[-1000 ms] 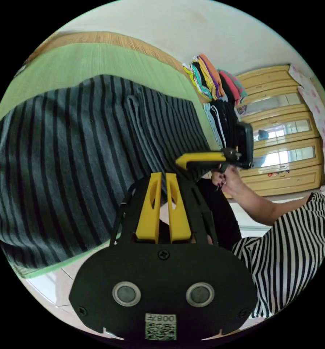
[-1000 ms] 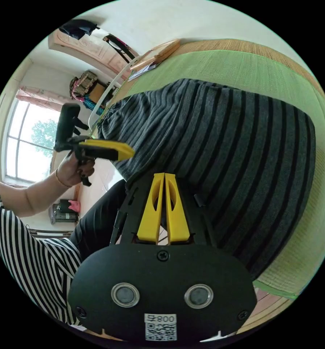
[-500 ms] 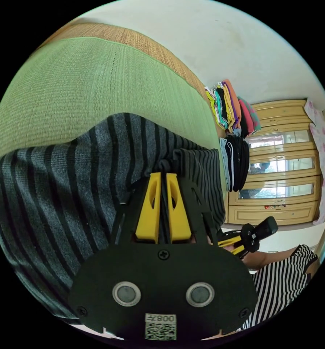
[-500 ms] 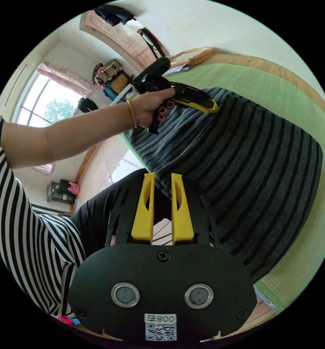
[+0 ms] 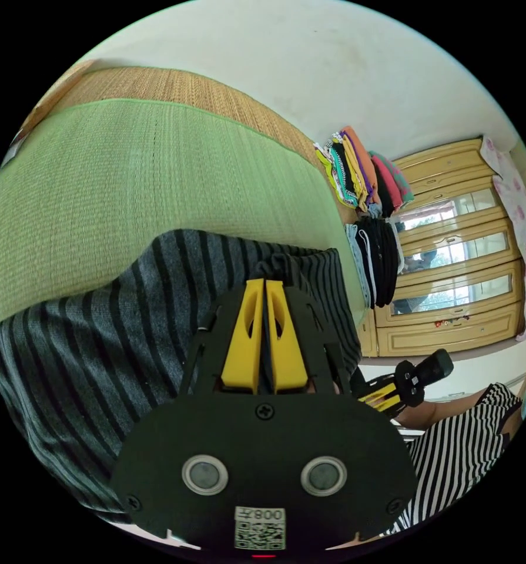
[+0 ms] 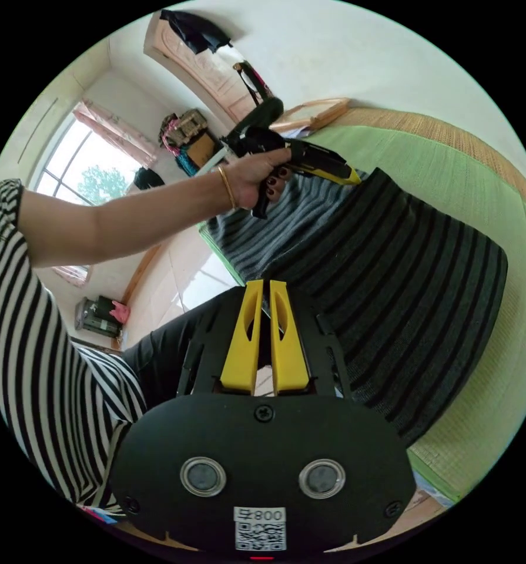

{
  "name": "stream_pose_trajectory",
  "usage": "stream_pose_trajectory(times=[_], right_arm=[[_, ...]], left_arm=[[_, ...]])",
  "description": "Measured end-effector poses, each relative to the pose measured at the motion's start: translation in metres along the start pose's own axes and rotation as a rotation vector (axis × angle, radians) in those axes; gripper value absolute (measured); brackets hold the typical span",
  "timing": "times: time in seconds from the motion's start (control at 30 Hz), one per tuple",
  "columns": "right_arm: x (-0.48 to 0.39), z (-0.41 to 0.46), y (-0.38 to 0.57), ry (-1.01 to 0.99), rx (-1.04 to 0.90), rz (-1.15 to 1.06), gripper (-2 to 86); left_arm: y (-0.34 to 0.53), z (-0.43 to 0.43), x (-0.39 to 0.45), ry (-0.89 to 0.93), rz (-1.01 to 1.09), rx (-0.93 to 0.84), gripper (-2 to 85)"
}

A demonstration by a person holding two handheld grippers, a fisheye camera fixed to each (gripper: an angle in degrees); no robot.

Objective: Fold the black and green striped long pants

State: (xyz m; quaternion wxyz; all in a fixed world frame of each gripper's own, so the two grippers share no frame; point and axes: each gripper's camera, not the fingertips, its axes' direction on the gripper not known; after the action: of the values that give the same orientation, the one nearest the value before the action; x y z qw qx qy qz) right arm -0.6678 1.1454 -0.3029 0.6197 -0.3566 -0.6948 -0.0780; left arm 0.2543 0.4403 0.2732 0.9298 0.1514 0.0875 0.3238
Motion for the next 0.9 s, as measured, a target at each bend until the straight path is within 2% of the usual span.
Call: stream_pose_trajectory(times=[0.1, 0.27, 0.37, 0.5, 0.6, 0.7, 0.8, 0.9], right_arm=[[0.001, -0.019, 0.002, -0.059, 0.057, -0.009, 2.2], [0.008, 0.029, 0.002, -0.065, -0.073, -0.005, 2.1], [0.021, 0.047, 0.008, -0.087, -0.100, 0.043, 2.2], [0.036, 0.047, 0.016, -0.152, -0.080, 0.089, 2.3], [0.038, 0.047, 0.019, -0.150, -0.082, 0.091, 2.4], [0.038, 0.043, 0.021, -0.145, -0.083, 0.093, 2.2], [0.035, 0.029, 0.024, -0.137, -0.058, 0.097, 1.4], [0.032, 0.011, 0.030, -0.191, -0.003, 0.074, 0.5]], left_arm=[[-0.003, 0.001, -0.005, -0.009, -0.009, 0.009, 0.6], [0.004, 0.013, -0.025, 0.004, -0.071, -0.004, 0.5], [0.017, 0.003, -0.030, -0.013, -0.084, 0.085, 0.3], [0.029, -0.003, -0.016, 0.002, 0.016, 0.144, 0.2], [0.031, 0.022, -0.002, -0.003, 0.112, 0.044, 0.2], [0.033, 0.051, -0.006, -0.172, 0.140, -0.047, 0.1], [0.036, 0.058, -0.018, -0.131, 0.099, -0.019, 0.0], [0.038, 0.063, -0.018, -0.178, 0.121, -0.021, 0.0]])
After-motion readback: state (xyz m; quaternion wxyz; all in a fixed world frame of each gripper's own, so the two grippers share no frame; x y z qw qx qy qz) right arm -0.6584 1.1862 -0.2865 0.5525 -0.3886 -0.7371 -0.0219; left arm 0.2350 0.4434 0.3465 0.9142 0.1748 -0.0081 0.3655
